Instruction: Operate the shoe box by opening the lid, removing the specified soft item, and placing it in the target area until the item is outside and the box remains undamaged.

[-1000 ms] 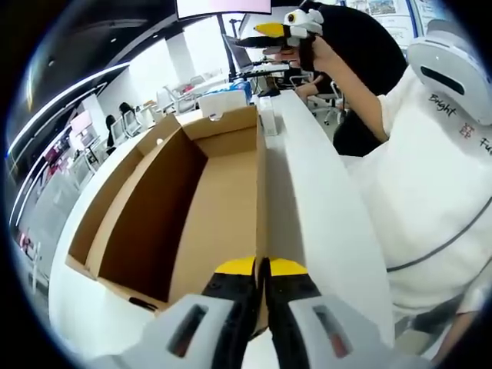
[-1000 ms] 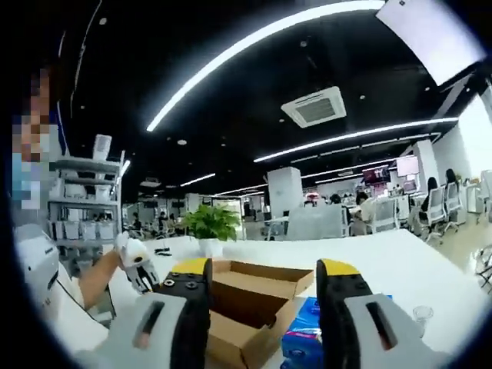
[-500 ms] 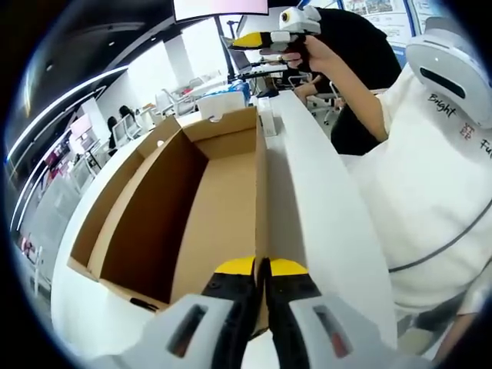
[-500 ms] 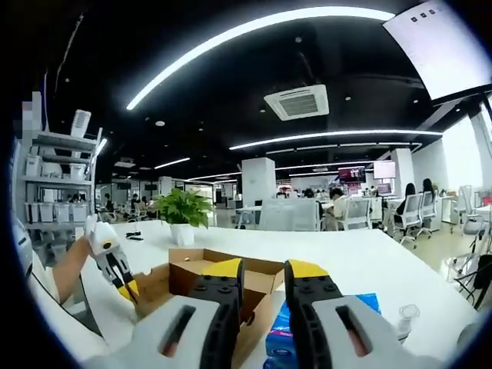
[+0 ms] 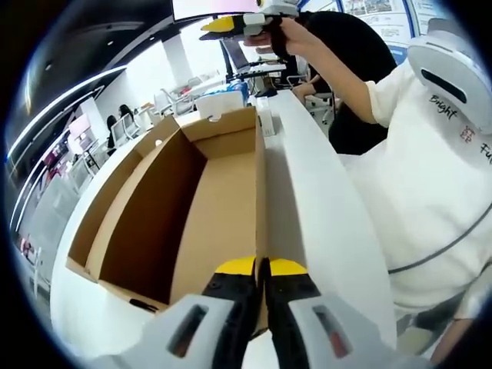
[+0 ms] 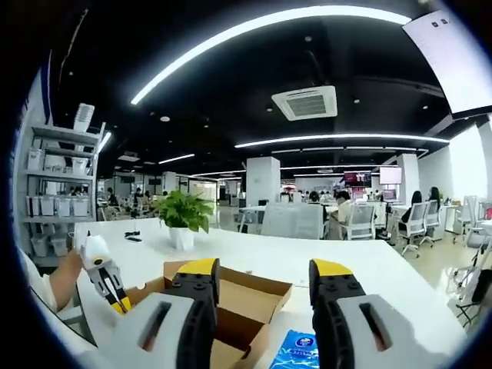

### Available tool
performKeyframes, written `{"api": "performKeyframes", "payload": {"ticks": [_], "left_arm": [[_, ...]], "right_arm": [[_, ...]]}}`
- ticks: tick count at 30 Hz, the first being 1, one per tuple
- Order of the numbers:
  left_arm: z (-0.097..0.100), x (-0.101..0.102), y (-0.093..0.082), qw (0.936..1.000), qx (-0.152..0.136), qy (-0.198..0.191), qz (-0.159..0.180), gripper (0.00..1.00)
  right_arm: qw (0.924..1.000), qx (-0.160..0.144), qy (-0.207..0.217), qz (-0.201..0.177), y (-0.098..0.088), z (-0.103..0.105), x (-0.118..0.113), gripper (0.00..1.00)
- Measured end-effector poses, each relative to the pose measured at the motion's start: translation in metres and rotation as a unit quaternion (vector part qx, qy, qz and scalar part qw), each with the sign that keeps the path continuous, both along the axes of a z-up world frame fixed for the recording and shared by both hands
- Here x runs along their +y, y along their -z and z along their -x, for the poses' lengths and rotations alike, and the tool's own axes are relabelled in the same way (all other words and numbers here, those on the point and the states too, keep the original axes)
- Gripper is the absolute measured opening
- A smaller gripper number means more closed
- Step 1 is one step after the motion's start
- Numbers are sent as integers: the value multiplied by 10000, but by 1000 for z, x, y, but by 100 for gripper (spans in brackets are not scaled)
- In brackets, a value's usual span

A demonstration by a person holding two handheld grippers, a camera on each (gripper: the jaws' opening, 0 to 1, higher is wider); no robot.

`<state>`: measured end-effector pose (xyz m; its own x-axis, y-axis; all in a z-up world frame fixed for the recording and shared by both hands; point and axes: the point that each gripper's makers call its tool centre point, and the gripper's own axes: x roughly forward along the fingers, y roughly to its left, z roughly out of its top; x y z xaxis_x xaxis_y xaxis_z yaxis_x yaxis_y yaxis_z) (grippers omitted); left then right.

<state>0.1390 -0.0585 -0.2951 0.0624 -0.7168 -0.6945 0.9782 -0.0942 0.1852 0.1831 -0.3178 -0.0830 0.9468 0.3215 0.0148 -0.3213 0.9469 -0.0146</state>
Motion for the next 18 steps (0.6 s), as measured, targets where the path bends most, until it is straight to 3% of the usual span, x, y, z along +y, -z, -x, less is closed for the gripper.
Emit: {"api": "performKeyframes", "payload": {"ticks": [1, 5, 7, 9, 11, 14, 17, 18], "left_arm": [[0, 0, 0, 10000, 9, -2, 8, 3], [0, 0, 0, 10000, 20, -11, 11, 3], [-1, -1, 0, 10000, 35, -21, 3, 3], [-1, -1, 0, 10000, 53, -33, -5, 3], [-1, -1, 0, 10000, 49, -32, -3, 3], [-1, -1, 0, 10000, 34, -50, 7, 3], [-1, -1, -1, 10000, 23, -55, 26, 3], [-1, -1, -1, 10000, 26, -46, 26, 3]], "right_arm": [[9998, 213, 45, -34, 4, -2, -2, 49], [9991, 402, -129, -97, -2, -13, -3, 40], [9988, 463, -151, 78, -6, -23, -7, 33], [9966, 742, -193, 305, -4, -31, -9, 25], [9937, 1063, -320, 163, -6, -41, -6, 27], [9917, 1166, -203, 513, -9, -53, -8, 30], [9825, 1413, -113, 1210, -8, -64, -1, 32], [9793, 1525, -125, 1323, -7, -65, 1, 37]]}}
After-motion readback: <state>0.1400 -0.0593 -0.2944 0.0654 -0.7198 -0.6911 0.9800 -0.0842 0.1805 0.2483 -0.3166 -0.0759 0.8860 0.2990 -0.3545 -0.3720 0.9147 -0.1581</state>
